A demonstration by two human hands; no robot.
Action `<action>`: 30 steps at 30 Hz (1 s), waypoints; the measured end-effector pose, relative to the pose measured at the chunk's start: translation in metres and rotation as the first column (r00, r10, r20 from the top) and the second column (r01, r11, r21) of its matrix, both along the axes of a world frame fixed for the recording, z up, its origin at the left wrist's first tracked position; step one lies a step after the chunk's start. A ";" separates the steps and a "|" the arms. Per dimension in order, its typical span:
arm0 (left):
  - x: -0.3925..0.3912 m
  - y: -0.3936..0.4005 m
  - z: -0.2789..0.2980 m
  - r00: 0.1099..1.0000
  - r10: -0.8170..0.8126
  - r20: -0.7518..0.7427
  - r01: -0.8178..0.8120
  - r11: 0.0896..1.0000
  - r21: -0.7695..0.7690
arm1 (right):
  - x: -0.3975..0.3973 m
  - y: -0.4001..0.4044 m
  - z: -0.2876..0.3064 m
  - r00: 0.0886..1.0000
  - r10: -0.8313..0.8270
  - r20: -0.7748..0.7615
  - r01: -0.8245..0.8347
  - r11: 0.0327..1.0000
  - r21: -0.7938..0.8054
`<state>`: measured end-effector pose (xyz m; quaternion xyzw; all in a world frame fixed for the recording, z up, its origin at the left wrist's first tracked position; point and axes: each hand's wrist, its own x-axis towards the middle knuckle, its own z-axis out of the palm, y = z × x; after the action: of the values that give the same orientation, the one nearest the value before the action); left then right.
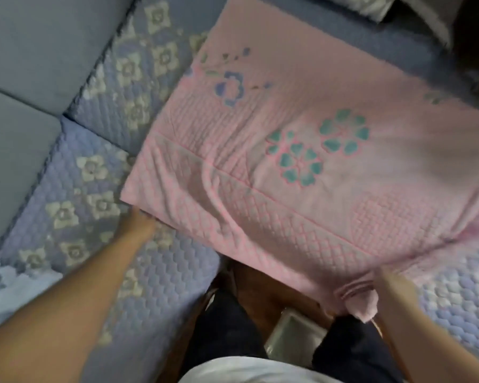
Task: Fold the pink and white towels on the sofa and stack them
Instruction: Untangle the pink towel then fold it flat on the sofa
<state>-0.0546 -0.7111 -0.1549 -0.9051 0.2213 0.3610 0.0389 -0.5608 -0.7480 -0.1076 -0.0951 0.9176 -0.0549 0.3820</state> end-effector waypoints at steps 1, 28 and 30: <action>0.022 -0.012 -0.004 0.999 0.053 0.014 -0.052 0.998 -0.035 | 0.022 -0.003 -0.002 0.997 0.013 -0.073 -0.011 1.000 0.017; -0.004 -0.064 0.076 0.405 0.252 -0.879 -0.803 0.558 -0.210 | 0.382 -0.040 0.038 0.318 0.919 0.235 -0.593 0.386 -0.706; 0.022 -0.054 0.071 0.484 0.216 -0.848 -0.758 0.588 -0.282 | 0.403 -0.034 0.028 0.291 0.936 0.200 -0.612 0.342 -0.713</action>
<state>-0.0324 -0.7655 -0.0836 -0.6530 0.0345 0.5910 -0.4723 -0.1574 -0.7815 -0.0800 -0.6234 0.5161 -0.1174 0.5756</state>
